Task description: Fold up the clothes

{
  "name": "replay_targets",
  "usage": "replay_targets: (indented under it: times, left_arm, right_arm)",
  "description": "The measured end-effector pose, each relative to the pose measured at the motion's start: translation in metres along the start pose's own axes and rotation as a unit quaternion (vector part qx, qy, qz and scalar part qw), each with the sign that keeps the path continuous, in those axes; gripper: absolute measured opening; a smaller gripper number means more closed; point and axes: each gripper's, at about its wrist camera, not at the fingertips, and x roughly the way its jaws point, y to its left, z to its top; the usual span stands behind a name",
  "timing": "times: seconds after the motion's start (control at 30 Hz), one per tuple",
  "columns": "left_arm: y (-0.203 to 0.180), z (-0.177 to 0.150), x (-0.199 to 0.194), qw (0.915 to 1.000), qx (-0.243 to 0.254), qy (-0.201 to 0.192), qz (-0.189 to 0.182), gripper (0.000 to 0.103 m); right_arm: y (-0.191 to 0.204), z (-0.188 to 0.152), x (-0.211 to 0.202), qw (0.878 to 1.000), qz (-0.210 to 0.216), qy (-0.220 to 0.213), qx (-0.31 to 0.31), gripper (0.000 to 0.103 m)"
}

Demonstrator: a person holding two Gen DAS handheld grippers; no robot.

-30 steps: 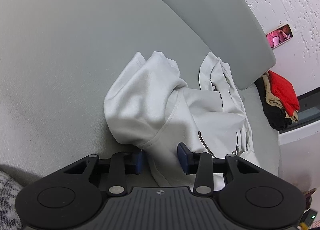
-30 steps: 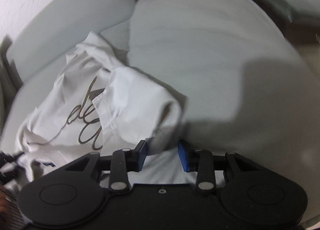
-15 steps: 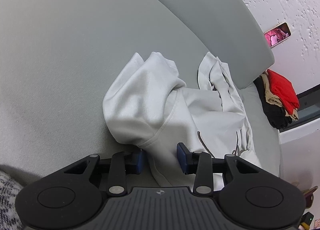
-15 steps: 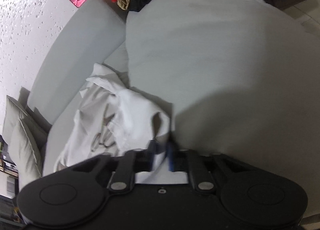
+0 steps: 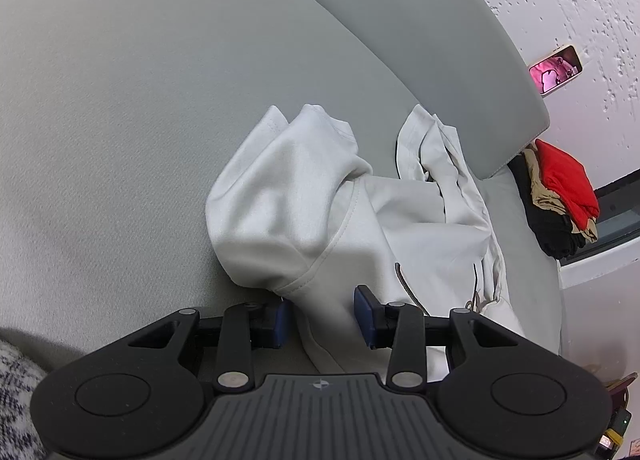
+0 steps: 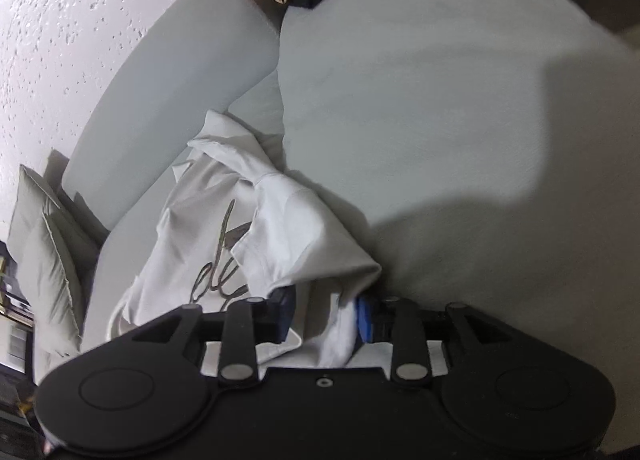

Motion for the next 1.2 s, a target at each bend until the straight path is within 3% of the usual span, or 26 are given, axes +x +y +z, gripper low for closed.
replay_targets:
  times: [0.07, 0.1, 0.13, 0.27, 0.43, 0.57, 0.67, 0.73, 0.8, 0.83, 0.93, 1.0, 1.07, 1.13, 1.2]
  left_arm:
    - [-0.001, 0.001, 0.002, 1.0000, 0.000, -0.001, 0.000, 0.033]
    - [-0.001, 0.001, 0.003, 1.0000, 0.001, -0.003, 0.000, 0.029]
    - [-0.003, 0.002, 0.005, 1.0000, 0.004, -0.003, 0.007, 0.007]
    - [-0.009, 0.002, -0.010, 1.0000, 0.006, -0.006, 0.001, 0.001]
    - [-0.040, 0.008, -0.072, 0.9965, 0.037, -0.033, -0.067, 0.000]
    - [-0.095, 0.051, -0.122, 0.9893, 0.058, -0.090, -0.099, 0.000]
    - [-0.151, 0.096, -0.175, 0.9754, 0.079, -0.170, -0.117, 0.000]
    - [-0.178, 0.108, -0.224, 0.9559, 0.095, -0.239, -0.142, 0.000]
    - [-0.193, 0.105, -0.264, 0.9367, 0.110, -0.288, -0.165, 0.002]
    - [-0.196, 0.098, -0.277, 0.9316, 0.115, -0.303, -0.165, 0.002]
    - [-0.199, 0.070, -0.297, 0.9247, 0.125, -0.331, -0.141, 0.001]
    - [-0.195, 0.055, -0.311, 0.9210, 0.119, -0.339, -0.150, 0.001]
    - [-0.199, 0.047, -0.335, 0.9082, 0.117, -0.363, -0.172, 0.001]
    - [-0.205, 0.039, -0.360, 0.8927, 0.117, -0.391, -0.192, 0.001]
    - [-0.213, 0.031, -0.388, 0.8685, 0.123, -0.433, -0.207, 0.001]
  right_arm:
    - [0.002, 0.000, 0.006, 1.000, -0.012, 0.007, 0.004, 0.023]
    - [0.003, 0.000, 0.009, 1.000, -0.021, 0.010, 0.007, 0.007]
    - [0.004, -0.001, 0.009, 1.000, -0.026, 0.010, 0.010, 0.005]
    - [0.010, -0.007, -0.004, 0.999, -0.032, 0.007, 0.037, 0.004]
    - [0.026, -0.022, -0.045, 0.993, 0.062, 0.022, 0.097, 0.003]
    - [0.072, 0.020, -0.100, 0.981, 0.146, -0.072, 0.107, 0.003]
    - [0.108, 0.055, -0.143, 0.961, 0.208, -0.147, 0.112, 0.003]
    - [0.131, 0.078, -0.171, 0.942, 0.248, -0.196, 0.115, 0.003]
    - [0.142, 0.076, -0.215, 0.917, 0.282, -0.260, 0.106, 0.003]
    - [0.144, 0.070, -0.234, 0.908, 0.291, -0.284, 0.100, 0.003]
    - [0.148, 0.039, -0.251, 0.928, 0.240, -0.272, 0.088, 0.003]
    - [0.141, 0.022, -0.255, 0.931, 0.264, -0.233, 0.098, 0.003]
    - [0.141, 0.007, -0.276, 0.921, 0.300, -0.230, 0.093, 0.003]
    - [0.153, 0.001, -0.311, 0.909, 0.309, -0.272, 0.059, 0.003]
    - [0.165, -0.007, -0.350, 0.894, 0.322, -0.310, 0.019, 0.003]
